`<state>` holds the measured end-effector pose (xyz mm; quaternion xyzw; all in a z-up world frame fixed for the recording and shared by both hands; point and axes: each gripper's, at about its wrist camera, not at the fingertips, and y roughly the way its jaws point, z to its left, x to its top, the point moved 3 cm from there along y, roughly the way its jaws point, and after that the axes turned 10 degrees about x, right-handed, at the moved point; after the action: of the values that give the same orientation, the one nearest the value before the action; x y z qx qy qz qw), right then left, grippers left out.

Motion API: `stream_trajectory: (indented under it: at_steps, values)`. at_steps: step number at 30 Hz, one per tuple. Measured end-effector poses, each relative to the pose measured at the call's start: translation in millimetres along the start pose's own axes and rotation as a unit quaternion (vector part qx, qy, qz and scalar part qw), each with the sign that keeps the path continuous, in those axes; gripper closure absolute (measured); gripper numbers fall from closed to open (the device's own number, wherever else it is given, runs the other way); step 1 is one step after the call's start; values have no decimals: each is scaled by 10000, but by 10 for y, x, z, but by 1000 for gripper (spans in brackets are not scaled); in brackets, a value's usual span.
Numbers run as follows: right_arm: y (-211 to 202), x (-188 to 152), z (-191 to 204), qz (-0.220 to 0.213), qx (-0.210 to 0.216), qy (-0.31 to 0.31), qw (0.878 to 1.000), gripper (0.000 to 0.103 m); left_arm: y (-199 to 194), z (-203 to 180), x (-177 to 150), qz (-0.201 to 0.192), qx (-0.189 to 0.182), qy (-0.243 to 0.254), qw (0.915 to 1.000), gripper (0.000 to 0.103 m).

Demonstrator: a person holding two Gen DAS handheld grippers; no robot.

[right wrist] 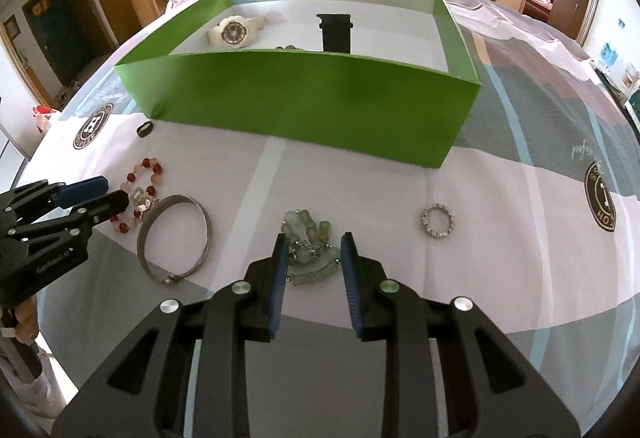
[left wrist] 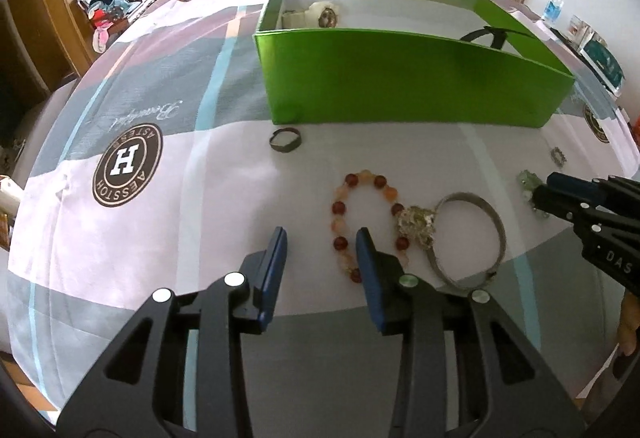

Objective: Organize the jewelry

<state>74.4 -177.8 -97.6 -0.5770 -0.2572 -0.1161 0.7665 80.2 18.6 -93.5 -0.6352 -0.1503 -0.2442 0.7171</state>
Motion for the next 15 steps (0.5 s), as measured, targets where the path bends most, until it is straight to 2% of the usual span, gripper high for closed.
stream_trajectory:
  at_steps: [3,7,15]
  values:
    - [-18,-37,8,-14,13,-60,10000,78,-10,-16,-17,-15,-4,9,10000,67]
    - [-128,-91,84,-96,59,-354,9993,103,-25,0,-32,-13,2,-24,10000,67]
    - [-300,-88,-111,-259,-76,-15,9996,102,-2,25,7,1,-29,-83,10000,68]
